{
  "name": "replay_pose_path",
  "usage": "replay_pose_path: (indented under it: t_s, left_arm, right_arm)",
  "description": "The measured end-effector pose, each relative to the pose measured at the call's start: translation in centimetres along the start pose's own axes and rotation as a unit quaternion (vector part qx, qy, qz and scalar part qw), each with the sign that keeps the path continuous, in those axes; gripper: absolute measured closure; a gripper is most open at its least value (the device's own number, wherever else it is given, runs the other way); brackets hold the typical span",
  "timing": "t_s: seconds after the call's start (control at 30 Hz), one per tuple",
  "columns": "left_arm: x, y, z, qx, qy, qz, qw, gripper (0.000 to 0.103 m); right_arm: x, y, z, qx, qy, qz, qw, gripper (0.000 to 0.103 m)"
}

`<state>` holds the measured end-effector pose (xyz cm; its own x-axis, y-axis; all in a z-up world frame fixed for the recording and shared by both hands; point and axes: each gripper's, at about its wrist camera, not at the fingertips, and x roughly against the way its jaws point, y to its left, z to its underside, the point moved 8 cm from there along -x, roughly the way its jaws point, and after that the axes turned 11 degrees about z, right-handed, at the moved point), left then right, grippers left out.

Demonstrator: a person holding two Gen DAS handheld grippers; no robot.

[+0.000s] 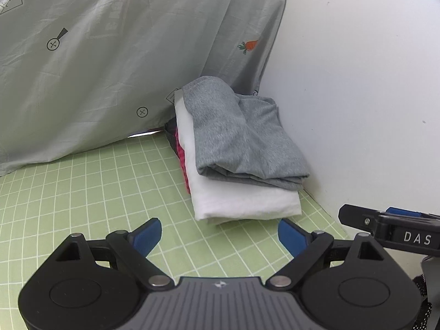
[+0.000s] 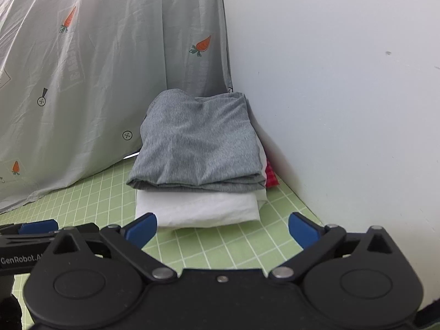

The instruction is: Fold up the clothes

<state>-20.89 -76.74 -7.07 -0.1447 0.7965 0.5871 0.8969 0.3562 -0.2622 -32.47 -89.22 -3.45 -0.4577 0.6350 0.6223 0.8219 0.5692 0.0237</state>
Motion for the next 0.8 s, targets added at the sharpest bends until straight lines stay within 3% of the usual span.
replay_pose_path:
  t_s: [0.3, 0.6, 0.8]
  left_arm:
    - [3.0, -3.5, 4.3, -0.027, 0.009, 0.007, 0.9996, 0.007]
    - [4.6, -4.5, 5.0, -0.031, -0.009, -0.003, 0.9995, 0.007]
    - [5.6, -5.2, 5.1, -0.042, -0.018, 0.003, 0.9990, 0.001]
  right_arm:
    - [3.8, -2.7, 5.3, -0.011, 0.029, 0.013, 0.999, 0.000]
    - [5.7, -4.1, 6.4, -0.016, 0.022, 0.024, 0.999, 0.000]
    - [6.1, -3.9, 6.4, -0.013, 0.018, 0.016, 1.000, 0.000]
